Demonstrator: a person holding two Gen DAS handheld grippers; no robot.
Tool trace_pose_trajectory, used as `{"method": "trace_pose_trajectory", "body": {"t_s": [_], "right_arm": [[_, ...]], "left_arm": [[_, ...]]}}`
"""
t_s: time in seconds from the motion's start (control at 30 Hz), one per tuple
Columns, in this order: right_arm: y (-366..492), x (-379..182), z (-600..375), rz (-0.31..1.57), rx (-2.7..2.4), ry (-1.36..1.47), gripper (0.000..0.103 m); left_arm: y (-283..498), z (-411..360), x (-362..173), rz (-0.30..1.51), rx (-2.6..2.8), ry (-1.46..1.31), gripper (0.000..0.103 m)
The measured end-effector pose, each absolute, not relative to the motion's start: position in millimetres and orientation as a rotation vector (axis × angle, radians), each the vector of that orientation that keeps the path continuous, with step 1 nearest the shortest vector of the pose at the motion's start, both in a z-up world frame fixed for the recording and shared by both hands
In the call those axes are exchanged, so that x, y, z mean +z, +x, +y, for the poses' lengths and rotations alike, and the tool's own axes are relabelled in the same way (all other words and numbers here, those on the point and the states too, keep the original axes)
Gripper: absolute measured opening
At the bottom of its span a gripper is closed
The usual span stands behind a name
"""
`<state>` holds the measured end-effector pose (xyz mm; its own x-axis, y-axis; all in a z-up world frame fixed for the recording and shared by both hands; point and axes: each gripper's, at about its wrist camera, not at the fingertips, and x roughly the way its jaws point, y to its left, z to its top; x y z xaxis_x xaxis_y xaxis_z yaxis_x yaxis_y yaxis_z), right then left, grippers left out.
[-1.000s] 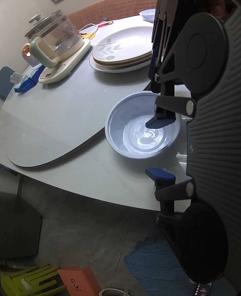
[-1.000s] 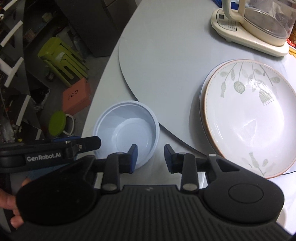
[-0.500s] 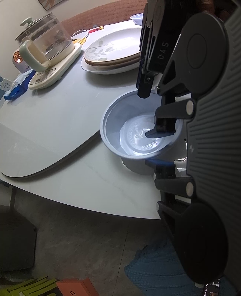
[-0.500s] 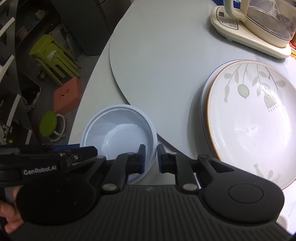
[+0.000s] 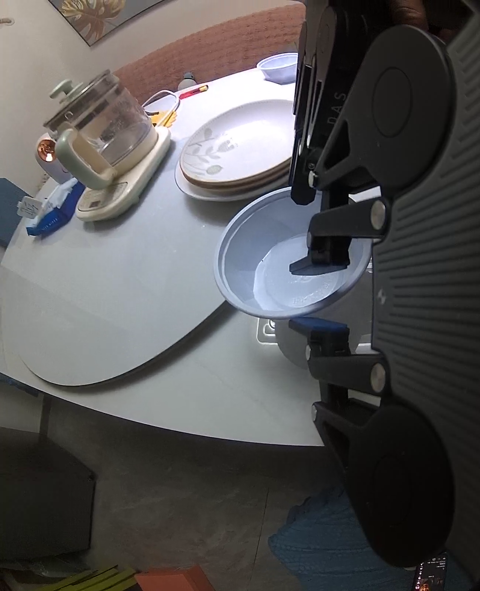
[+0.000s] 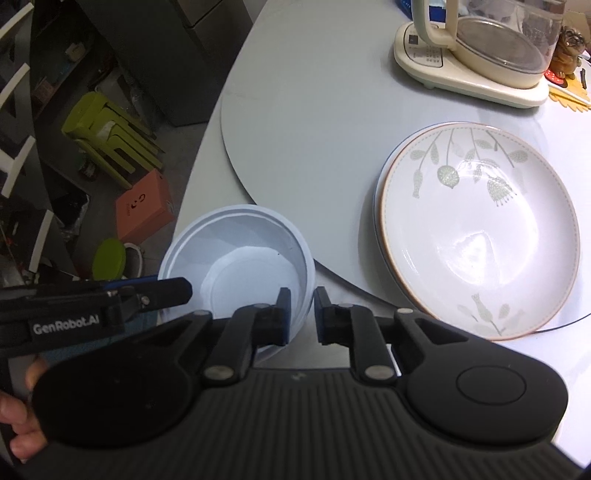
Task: Organize plates and bowls
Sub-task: 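Lift the white plastic bowl with both grippers and carry it over another white bowl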
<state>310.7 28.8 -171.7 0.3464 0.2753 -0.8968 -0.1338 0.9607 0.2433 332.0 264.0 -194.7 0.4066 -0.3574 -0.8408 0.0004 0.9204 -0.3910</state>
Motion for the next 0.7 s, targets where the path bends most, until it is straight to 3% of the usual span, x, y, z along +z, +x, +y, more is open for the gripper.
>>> {"method": "trace_pose_trajectory", "body": {"t_s": [0.4,0.7], "right_arm": [[286.3,-122.2,8.0,1.111,0.245,0.253,0.016],[265.3,-105.2,-24.9,1.074,0.246,0.287,0.016]], "left_arm": [[305.7,257.9,-142.1,1.087,-0.263,-0.388,0.028],[287.3,236.9,-133.6,1.076,-0.299,-0.44,0.028]]}}
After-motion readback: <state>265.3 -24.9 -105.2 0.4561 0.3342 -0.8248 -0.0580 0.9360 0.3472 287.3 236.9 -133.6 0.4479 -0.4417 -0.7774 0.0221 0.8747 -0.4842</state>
